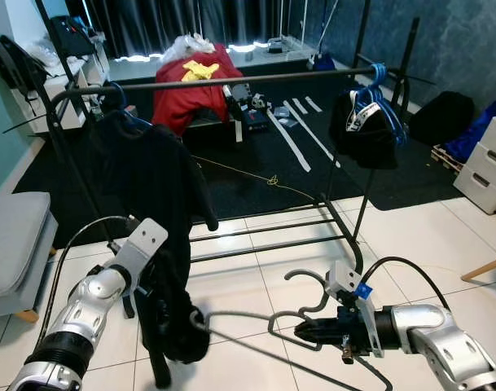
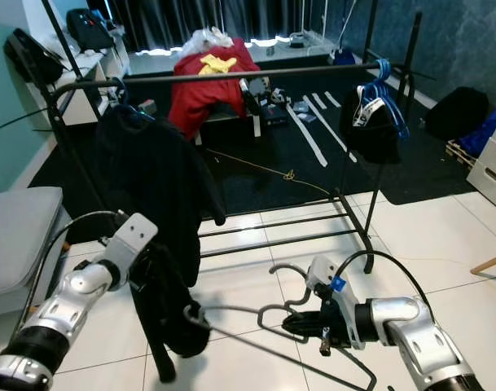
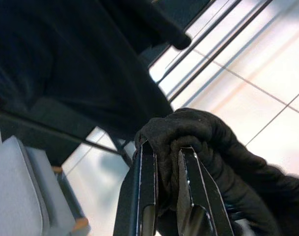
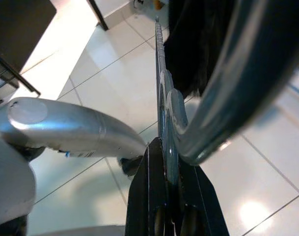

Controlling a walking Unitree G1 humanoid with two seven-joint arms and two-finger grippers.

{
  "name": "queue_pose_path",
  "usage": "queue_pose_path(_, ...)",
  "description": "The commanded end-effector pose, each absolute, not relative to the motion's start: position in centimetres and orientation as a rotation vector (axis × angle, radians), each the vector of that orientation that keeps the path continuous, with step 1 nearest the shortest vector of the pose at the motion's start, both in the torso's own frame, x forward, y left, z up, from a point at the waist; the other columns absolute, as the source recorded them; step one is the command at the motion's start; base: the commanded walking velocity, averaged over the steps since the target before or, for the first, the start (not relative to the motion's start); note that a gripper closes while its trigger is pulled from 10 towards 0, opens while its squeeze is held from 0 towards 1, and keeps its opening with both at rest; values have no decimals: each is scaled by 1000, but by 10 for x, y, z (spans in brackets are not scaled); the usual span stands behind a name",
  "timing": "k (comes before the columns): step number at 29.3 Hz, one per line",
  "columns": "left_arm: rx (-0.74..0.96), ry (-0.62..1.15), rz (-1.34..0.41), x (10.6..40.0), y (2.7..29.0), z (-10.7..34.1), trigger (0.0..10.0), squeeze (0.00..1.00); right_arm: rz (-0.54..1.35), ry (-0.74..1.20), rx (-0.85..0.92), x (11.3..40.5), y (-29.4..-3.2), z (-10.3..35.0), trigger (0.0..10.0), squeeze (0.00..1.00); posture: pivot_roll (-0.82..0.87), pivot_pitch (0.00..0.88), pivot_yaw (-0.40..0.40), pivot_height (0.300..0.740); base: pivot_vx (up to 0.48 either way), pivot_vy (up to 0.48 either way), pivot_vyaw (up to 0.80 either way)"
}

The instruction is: Hang hanger

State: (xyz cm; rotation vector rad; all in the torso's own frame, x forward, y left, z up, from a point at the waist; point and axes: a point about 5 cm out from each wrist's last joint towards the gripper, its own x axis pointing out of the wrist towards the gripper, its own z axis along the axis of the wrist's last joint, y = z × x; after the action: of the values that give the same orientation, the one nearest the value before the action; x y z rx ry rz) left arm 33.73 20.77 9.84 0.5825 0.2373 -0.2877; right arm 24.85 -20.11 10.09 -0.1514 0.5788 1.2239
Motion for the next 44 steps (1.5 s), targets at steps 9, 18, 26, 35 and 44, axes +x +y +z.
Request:
queue_pose_path(9,619,197,-323,341,209,117,10000,0,1026,475,-370,273,-201,110,10000,0,6,44,76,740,0,0,0)
queue_pose_path(18,590,176,-349,342,200,125,10000,0,991,463,-362,277,-206,115,10000,0,5,39,84,740,0,0,0)
queue_pose_path(26,557,126,-399,344,179,136,10000,0,1071,515,-256,267,-201,107,10000,0,2,42,81,740,0,0,0)
queue_pose_path(35,546,124,-432,343,175,142,10000,0,1003,467,-278,279,-202,108,10000,0,1,38,79,740,0,0,0)
queue_pose_path(44,548,117,-436,344,171,146,10000,0,1014,472,-260,279,-201,109,10000,0,-4,37,80,740,0,0,0)
